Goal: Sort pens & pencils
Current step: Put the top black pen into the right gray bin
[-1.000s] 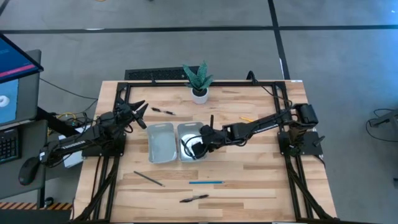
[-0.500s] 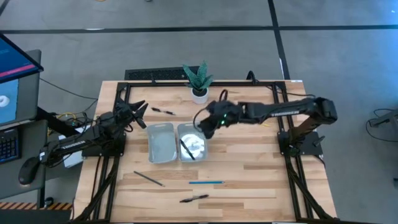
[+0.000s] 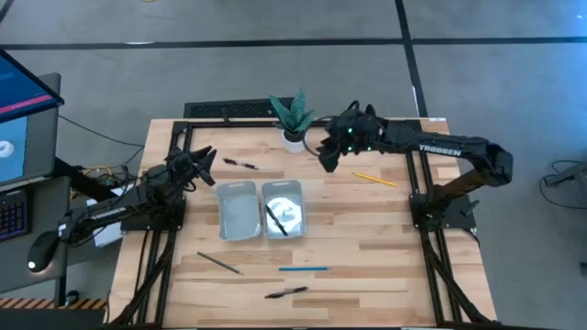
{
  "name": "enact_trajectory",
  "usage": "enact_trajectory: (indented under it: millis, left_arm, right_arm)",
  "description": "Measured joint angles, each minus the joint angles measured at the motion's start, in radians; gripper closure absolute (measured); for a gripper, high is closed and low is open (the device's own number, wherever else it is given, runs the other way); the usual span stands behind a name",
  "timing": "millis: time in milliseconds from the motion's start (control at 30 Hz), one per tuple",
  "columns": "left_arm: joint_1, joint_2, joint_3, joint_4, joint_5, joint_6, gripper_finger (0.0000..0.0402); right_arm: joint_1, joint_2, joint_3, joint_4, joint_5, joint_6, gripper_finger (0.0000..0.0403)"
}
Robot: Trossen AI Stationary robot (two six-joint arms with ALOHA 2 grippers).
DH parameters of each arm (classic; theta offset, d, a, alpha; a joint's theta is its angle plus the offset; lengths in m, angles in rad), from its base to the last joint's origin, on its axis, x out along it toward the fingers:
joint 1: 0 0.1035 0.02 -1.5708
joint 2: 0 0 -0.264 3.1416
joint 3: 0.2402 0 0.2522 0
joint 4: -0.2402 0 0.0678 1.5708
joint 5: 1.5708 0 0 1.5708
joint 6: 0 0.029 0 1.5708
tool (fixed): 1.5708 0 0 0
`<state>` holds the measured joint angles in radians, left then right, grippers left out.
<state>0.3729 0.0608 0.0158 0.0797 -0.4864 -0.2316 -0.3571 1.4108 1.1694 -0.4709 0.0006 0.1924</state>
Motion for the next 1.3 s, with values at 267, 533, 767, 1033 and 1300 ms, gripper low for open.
enact_trajectory:
  millis: [267, 533, 767, 1033, 1300]
  left_arm:
    - [0.0, 0.0, 0.0, 0.003, -0.006, -0.014, 0.0195]
    - [0.0, 0.0, 0.0, 0.041, 0.068, -0.131, 0.0166]
    - [0.0, 0.0, 0.0, 0.069, 0.09, -0.189, 0.0165]
    - [0.0, 0.0, 0.01, 0.07, 0.13, -0.167, 0.0165]
    - [0.0, 0.018, 0.098, 0.013, 0.112, -0.058, 0.0165]
  right_arm:
    - [-0.112, 0.002, 0.0, -0.001, 0.0, -0.085, 0.0239]
    - [-0.152, 0.017, 0.0, 0.054, -0.002, -0.097, 0.0238]
    - [-0.156, 0.024, 0.0, 0.068, 0.0, -0.093, 0.0236]
    - [-0.156, 0.024, 0.0, 0.113, 0.0, -0.097, 0.0234]
    - [-0.16, 0.024, 0.0, 0.174, 0.0, -0.174, 0.0235]
